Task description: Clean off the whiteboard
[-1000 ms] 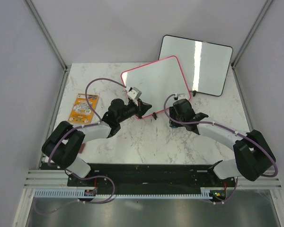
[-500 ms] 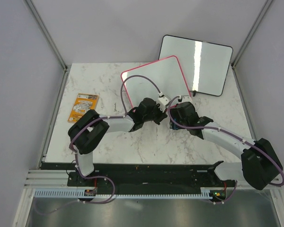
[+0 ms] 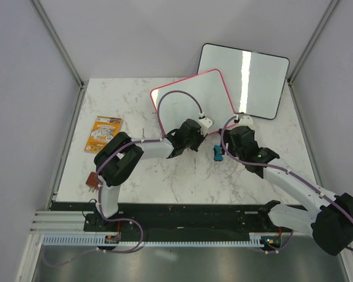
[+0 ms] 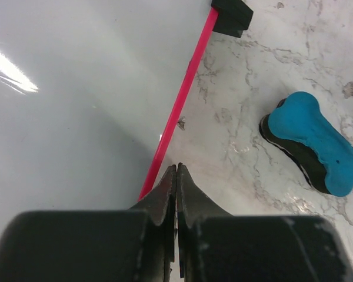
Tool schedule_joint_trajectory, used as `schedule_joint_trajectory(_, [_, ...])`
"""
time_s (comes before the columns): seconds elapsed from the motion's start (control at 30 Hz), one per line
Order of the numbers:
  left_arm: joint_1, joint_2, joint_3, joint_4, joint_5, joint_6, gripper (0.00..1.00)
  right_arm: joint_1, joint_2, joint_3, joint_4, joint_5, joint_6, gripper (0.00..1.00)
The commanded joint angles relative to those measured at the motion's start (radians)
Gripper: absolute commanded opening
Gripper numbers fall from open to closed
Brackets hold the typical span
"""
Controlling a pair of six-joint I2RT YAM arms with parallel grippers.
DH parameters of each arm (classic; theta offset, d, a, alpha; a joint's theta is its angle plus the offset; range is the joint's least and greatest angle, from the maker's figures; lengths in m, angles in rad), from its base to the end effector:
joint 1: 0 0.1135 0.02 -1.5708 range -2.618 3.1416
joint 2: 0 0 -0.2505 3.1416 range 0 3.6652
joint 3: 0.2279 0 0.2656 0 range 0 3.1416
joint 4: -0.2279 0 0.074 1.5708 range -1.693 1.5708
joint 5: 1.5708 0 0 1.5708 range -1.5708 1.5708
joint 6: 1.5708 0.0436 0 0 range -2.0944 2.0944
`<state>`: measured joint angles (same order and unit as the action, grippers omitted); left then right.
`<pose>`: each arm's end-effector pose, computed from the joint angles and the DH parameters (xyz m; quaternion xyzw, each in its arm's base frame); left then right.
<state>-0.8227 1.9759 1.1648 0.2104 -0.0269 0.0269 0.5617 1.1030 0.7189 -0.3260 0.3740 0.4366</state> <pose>0.2984 -0.3198 0.1310 0.3589 0.8085 -0.1697 0.4344 0.2254 0.1230 0.2211 0.0216 0.8961 0.0479 0.4408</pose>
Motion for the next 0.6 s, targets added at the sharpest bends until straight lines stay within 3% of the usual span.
schedule_joint_trajectory(0.0, [-0.023, 0.021, 0.055, -0.042, -0.093, 0.054, 0.02, -0.019, -0.005, 0.04, -0.034, 0.04, -0.018, 0.82])
schedule_joint_trajectory(0.57, [-0.049, 0.081, 0.177, -0.232, -0.303, 0.103, 0.02, -0.059, -0.009, 0.088, -0.068, 0.04, -0.059, 0.83])
